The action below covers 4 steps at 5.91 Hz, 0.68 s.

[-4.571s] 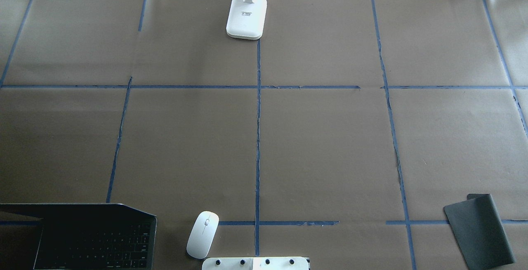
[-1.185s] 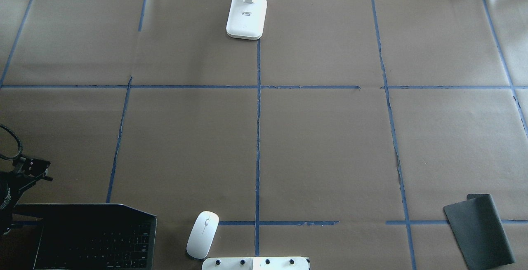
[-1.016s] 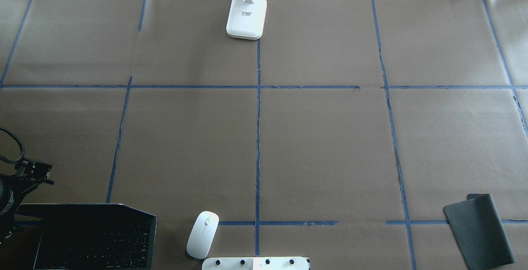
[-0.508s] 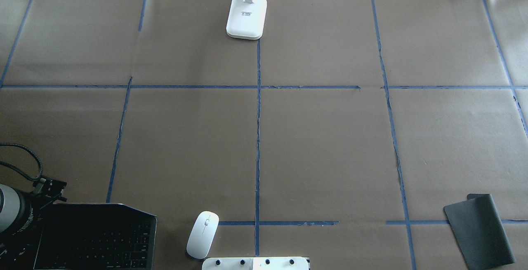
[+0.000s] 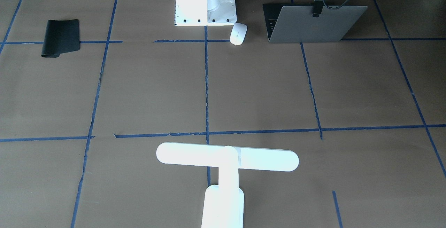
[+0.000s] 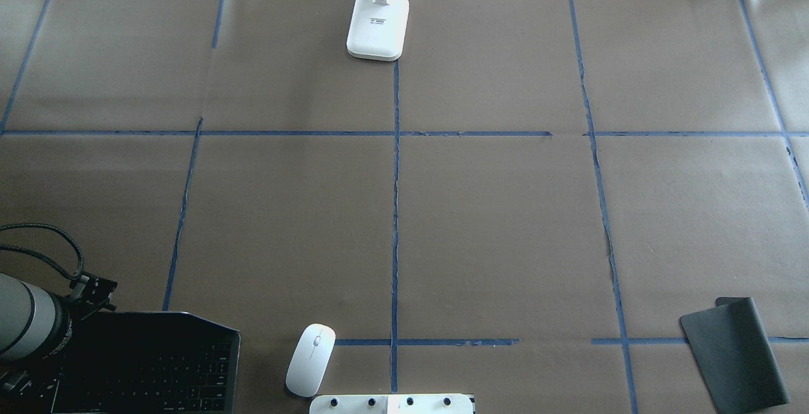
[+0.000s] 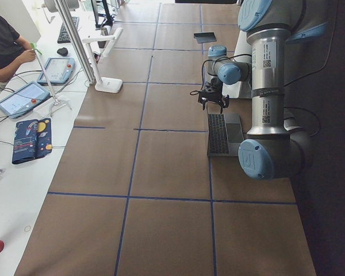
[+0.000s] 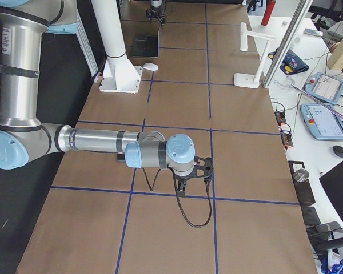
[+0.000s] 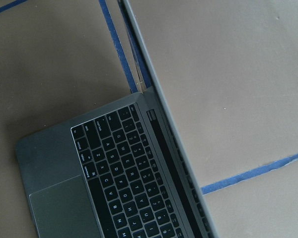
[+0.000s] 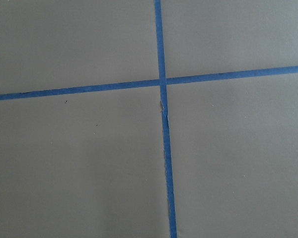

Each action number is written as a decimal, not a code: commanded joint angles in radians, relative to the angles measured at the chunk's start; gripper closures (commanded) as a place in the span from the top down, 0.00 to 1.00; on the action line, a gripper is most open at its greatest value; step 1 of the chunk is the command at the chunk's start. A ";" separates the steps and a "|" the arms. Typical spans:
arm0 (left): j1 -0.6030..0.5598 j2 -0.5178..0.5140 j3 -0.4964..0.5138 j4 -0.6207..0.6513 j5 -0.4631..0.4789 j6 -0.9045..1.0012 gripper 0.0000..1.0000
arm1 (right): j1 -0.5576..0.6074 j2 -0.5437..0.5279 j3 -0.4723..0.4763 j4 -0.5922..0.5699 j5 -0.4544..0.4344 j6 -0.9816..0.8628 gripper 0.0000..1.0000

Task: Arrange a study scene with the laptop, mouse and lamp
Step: 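Lower the left gripper and grasp the open grey laptop's edge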

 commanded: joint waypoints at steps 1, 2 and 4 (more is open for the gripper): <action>-0.006 -0.001 0.002 0.012 0.029 -0.002 0.29 | 0.000 -0.003 0.000 0.000 0.002 0.000 1.00; -0.015 -0.001 -0.001 0.012 0.029 -0.001 0.05 | 0.000 0.000 0.002 0.000 0.002 0.002 1.00; -0.130 -0.015 -0.014 0.021 0.022 -0.001 0.00 | 0.000 0.002 0.023 -0.002 0.000 0.002 1.00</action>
